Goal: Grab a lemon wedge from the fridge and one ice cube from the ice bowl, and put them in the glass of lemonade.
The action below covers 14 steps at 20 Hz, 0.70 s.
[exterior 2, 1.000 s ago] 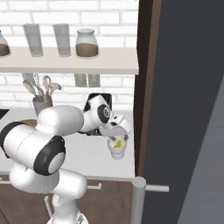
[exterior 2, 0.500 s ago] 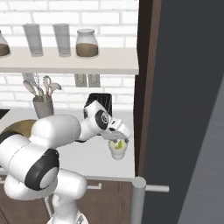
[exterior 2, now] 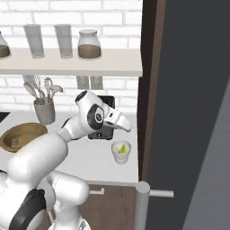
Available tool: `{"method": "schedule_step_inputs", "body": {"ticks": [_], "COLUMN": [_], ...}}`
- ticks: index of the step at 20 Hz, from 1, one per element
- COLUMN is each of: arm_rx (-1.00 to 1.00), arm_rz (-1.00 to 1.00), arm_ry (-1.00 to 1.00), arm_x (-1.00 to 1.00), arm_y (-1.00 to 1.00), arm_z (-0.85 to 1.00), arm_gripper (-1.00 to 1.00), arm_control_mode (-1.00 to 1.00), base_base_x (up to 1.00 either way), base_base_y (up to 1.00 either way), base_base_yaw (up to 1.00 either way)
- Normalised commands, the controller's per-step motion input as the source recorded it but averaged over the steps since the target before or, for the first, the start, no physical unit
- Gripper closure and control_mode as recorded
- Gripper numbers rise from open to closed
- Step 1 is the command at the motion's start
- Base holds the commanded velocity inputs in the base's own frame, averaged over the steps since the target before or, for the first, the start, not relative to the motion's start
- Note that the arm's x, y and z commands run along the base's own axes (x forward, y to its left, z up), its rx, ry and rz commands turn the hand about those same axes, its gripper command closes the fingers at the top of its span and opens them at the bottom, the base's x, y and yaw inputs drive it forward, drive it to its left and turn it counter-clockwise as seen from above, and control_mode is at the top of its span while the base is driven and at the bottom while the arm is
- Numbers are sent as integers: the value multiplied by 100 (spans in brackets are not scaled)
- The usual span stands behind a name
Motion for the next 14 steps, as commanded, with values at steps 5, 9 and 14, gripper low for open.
{"method": "schedule_step_inputs", "body": {"ticks": [5,9,14], "arm_rx": [4,1,-8], "arm_rz": [7,8,11], "arm_ry": [-45,-52,-63], "arm_x": [-97,-98,-73], "arm_y": [80,94,98], "arm_z": [100,99,100], "arm_gripper": [-100,-100,-100], "arm_control_mode": [-100,-100,-100], "base_base_x": [0,0,0], "base_base_y": [0,0,0], "base_base_yaw": [0,0,0]}}
